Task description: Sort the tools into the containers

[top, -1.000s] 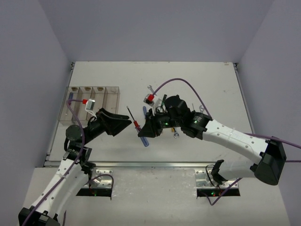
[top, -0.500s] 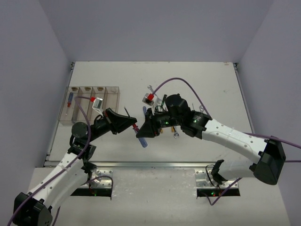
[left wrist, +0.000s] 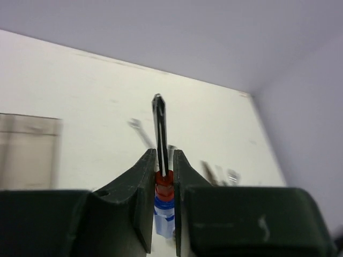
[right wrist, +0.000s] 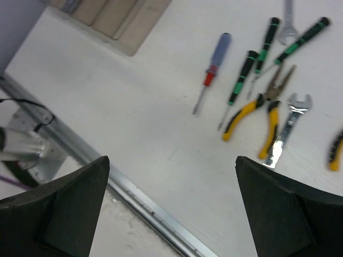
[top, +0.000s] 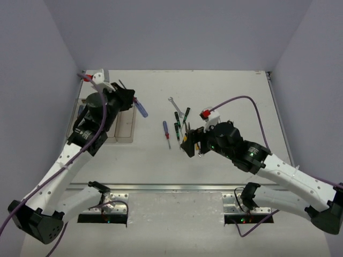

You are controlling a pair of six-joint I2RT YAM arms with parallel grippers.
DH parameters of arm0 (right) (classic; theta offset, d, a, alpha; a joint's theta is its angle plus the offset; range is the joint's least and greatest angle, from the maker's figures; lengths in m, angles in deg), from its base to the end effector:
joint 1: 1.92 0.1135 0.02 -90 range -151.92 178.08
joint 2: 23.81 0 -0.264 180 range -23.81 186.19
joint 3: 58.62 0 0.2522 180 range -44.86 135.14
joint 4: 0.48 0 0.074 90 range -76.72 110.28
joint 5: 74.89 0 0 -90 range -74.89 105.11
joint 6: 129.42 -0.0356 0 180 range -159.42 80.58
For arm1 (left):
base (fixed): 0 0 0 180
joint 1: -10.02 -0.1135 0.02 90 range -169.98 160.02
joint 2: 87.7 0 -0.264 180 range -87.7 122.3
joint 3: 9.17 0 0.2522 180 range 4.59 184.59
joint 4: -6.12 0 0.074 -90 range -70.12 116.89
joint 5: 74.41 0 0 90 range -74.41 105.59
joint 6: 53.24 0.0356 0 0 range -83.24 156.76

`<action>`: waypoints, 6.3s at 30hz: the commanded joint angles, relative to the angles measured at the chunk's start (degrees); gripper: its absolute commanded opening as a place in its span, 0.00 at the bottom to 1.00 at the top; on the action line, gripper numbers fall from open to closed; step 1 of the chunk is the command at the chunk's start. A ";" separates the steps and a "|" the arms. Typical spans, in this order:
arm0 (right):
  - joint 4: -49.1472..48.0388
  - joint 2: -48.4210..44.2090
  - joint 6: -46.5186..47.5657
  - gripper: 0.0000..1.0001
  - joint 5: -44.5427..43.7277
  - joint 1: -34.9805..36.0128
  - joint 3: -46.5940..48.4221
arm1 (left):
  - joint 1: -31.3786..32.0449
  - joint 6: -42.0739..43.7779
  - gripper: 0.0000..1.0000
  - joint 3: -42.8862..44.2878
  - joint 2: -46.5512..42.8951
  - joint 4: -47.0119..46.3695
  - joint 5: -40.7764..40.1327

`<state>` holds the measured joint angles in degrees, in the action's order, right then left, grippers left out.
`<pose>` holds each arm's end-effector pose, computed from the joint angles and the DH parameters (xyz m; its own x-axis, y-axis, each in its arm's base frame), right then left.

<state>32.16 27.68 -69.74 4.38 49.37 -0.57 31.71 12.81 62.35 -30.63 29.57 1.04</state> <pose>0.1328 0.1551 0.3010 -0.5716 0.0799 -0.8166 -0.4327 0.8162 0.3828 0.2150 -0.0759 0.3811 -0.1845 -0.3495 -0.9186 0.0572 0.9292 -0.3650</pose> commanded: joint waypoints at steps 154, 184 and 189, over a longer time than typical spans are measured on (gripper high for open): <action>3.79 5.49 4.54 0.99 -9.55 -7.70 -9.04 | -32.29 74.96 0.04 -6.57 53.23 -50.99 -13.40; 4.30 13.86 0.21 0.99 -13.98 -8.70 -6.64 | -25.42 -9.83 1.00 12.51 10.64 12.14 -5.87; 7.41 19.68 -3.74 0.99 -15.08 -9.16 -1.47 | -25.47 -4.53 1.00 1.56 -4.55 17.11 7.18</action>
<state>38.21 44.98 -69.28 -7.51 40.80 -7.41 6.29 8.48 71.64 -27.36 37.43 -4.48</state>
